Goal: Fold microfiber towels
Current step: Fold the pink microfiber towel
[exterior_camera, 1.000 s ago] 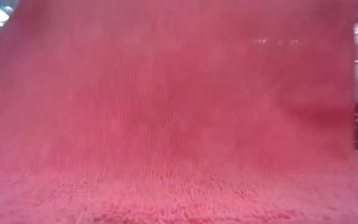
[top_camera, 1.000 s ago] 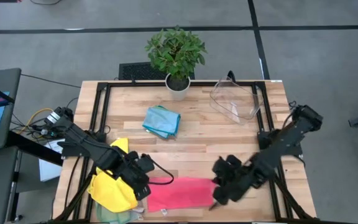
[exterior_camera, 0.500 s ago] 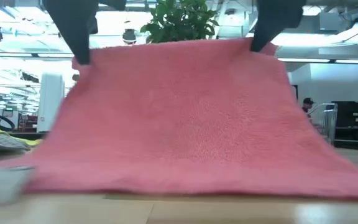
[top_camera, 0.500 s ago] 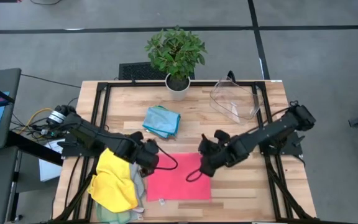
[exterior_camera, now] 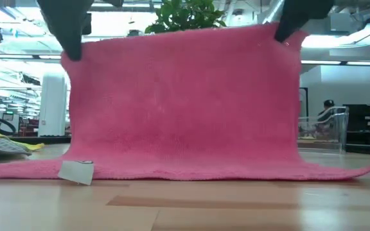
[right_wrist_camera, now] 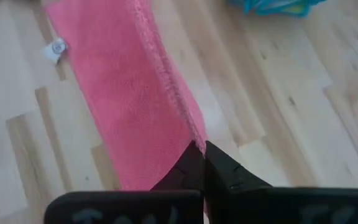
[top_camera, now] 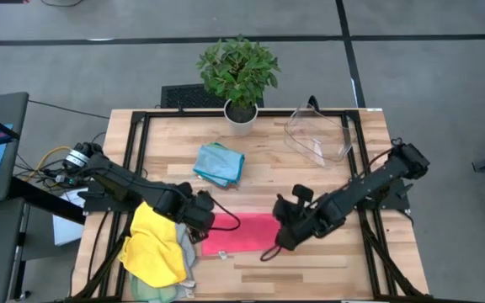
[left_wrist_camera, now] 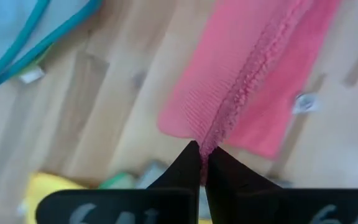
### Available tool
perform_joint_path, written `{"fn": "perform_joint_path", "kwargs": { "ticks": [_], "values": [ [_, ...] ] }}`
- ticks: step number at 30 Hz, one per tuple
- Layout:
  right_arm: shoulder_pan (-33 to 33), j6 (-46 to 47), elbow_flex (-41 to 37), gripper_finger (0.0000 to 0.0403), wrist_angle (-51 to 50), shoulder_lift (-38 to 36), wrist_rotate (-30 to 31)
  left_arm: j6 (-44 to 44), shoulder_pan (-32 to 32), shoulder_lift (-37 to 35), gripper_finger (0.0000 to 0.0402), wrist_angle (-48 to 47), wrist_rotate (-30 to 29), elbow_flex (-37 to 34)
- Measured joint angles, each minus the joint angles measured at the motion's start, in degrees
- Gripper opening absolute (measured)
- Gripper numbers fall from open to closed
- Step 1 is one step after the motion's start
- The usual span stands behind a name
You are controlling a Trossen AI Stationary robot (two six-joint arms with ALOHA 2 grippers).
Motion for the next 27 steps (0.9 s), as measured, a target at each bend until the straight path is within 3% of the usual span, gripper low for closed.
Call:
{"fn": "perform_joint_path", "kwargs": {
  "ticks": [7,18,27],
  "values": [
    [0.70,2.46,-0.02,0.0024,1.71,6.82,0.31,-3.37,-3.40,-0.03,0.0000,10.77,-0.64,-2.60],
    [-0.85,0.93,-0.03,0.0022,-2.70,7.53,0.49,-2.30,-3.17,0.68,0.0000,8.31,-1.41,-3.08],
    [4.26,3.58,-0.02,0.0016,0.34,7.55,-0.12,-1.27,-4.60,2.97,0.0000,13.06,1.57,-3.10]
  ]
}}
